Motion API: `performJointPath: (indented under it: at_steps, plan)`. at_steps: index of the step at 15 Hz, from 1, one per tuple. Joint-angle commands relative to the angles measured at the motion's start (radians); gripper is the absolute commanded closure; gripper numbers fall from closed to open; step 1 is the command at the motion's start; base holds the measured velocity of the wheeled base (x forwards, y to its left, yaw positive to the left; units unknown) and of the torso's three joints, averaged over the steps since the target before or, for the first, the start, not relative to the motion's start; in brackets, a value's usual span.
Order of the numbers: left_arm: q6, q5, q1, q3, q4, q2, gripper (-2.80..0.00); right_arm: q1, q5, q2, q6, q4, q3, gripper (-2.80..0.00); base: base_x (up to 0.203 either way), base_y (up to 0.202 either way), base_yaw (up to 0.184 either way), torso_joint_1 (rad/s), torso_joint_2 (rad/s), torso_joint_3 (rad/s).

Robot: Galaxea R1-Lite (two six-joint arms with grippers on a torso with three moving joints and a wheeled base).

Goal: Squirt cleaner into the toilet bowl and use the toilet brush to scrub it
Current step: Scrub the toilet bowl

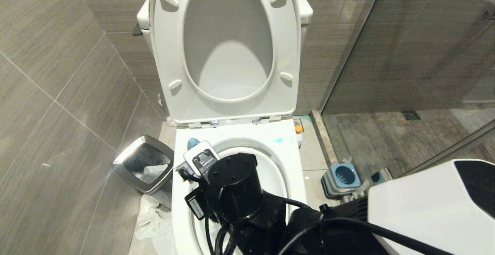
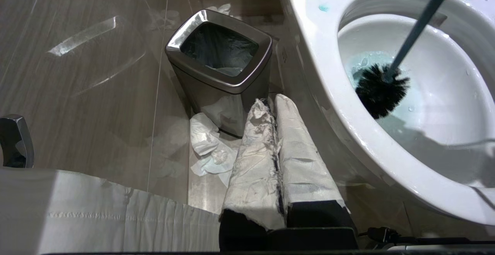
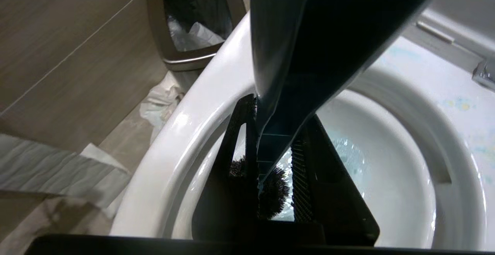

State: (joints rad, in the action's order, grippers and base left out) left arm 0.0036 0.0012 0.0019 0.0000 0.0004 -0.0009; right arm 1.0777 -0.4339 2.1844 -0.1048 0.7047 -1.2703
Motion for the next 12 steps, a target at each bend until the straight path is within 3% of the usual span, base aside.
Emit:
performJointPath:
  at_steps: [1,5,12]
  plan:
    - [0.001,0.0,0.0,0.0,0.0,0.001,0.0,0.03,-0.01,-0.084,0.033,0.004,0.095,0.0,0.0,0.0,0.0,0.0,0.0,0.0]
    - [0.004,0.0,0.0,0.0,0.0,0.001,0.0,0.076,-0.034,-0.149,0.085,0.005,0.203,0.0,0.0,0.0,0.0,0.0,0.0,0.0]
    - [0.006,0.0,0.0,0.0,0.0,0.001,0.0,0.076,-0.059,-0.274,0.092,0.008,0.376,0.0,0.0,0.0,0.0,0.0,0.0,0.0]
